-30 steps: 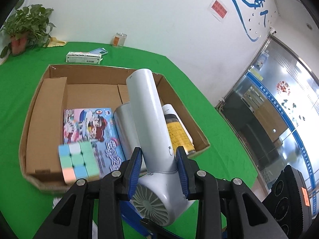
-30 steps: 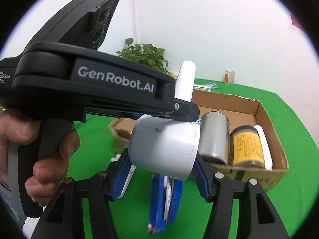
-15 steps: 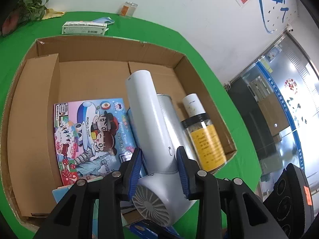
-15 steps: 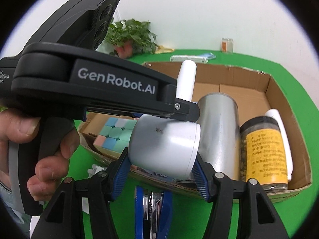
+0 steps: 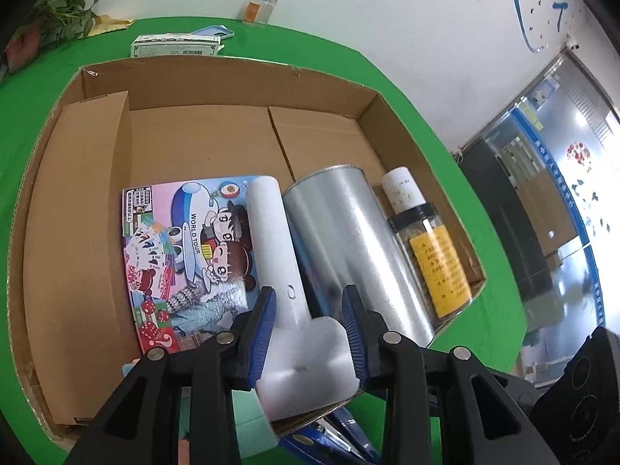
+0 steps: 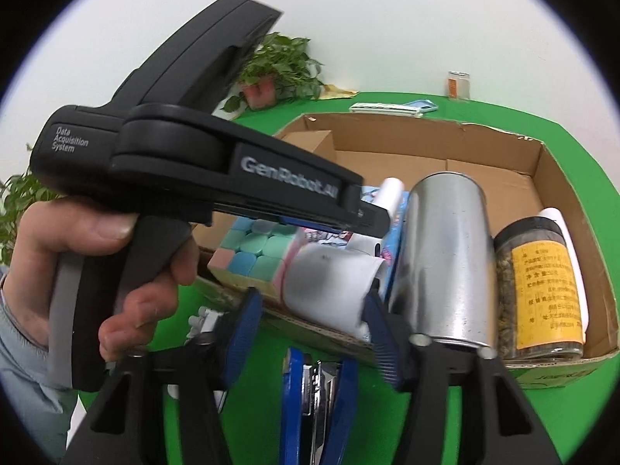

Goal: Organize rigid objects
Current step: 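Carry the hair dryer into the box beside the canister and release, then move the left gripper to the blue stapler on the table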

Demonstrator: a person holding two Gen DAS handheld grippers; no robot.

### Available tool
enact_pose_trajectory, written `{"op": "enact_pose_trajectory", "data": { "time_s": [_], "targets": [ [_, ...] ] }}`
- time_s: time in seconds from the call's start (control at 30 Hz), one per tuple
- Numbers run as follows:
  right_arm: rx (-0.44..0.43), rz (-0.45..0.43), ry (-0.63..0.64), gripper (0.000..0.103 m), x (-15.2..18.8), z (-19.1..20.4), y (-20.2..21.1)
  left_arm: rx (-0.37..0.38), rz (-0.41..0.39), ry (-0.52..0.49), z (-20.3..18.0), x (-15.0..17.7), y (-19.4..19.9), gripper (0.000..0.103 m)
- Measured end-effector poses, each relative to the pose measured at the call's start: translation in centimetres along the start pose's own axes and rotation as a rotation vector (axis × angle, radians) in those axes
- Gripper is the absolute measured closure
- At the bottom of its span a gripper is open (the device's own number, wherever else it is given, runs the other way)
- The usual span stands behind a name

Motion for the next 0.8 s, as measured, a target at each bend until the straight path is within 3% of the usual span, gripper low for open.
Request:
{"op": "enact_pose_trajectory", "data": {
  "time_s": [0.27, 0.33, 0.4, 0.5, 0.53, 0.57, 0.63, 0.7, 0.8],
  "targets": [
    [-0.008, 0.003, -0.002, 0.061, 1.1, 0.1, 0.9, -0.071, -0.005, -0.04, -0.7, 1.4, 0.6, 0.071],
    [-0.005, -0.01, -0.005, 0.049, 1.5, 0.3, 1.7, -0.091, 0.0, -0.041, -0.7, 1.5, 0.7, 0.071],
    [0.0, -0.033, -0.005, 0.024, 1.8, 0.3, 2.4, -0.1, -0.001, -0.026, -0.5, 1.4, 0.9, 0.071],
    [0.066, -0.052, 0.014, 0.018, 2.8, 0.3, 3.8, -0.103, -0.069, -0.054, -0.8, 1.3, 2.3, 0.066],
    [0.091, -0.048, 0.025, 0.017, 3.3, 0.3, 4.1, -0.112, -0.124, -0.076, -1.0, 1.3, 3.4, 0.055],
    [0.109, -0.046, 0.036, 0.014, 3.7, 0.3, 4.2, -0.126, -0.177, -0.093, -1.2, 1.3, 4.5, 0.032],
    [0.144, -0.037, 0.045, 0.008, 4.7, 0.4, 4.6, -0.166, -0.328, -0.119, -1.6, 1.8, 7.5, 0.001],
    [0.144, -0.028, 0.039, 0.007, 5.9, 0.7, 4.7, -0.176, -0.451, -0.143, -1.9, 2.9, 10.0, 0.001],
    [0.13, 0.0, 0.033, 0.007, 7.9, 1.1, 4.4, -0.225, -0.499, -0.146, -1.2, 5.7, 11.9, 0.001]
  ]
}}
Point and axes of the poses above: each gripper's, at about its wrist camera, not at the fingertips, and y roughly against the way its jaws point, z to its left, x to its underside, the point moved 10 cm from there along -y, roughly the way its jaws point, and after that the axes turned 15 degrees about y, right-handed, at the moved point
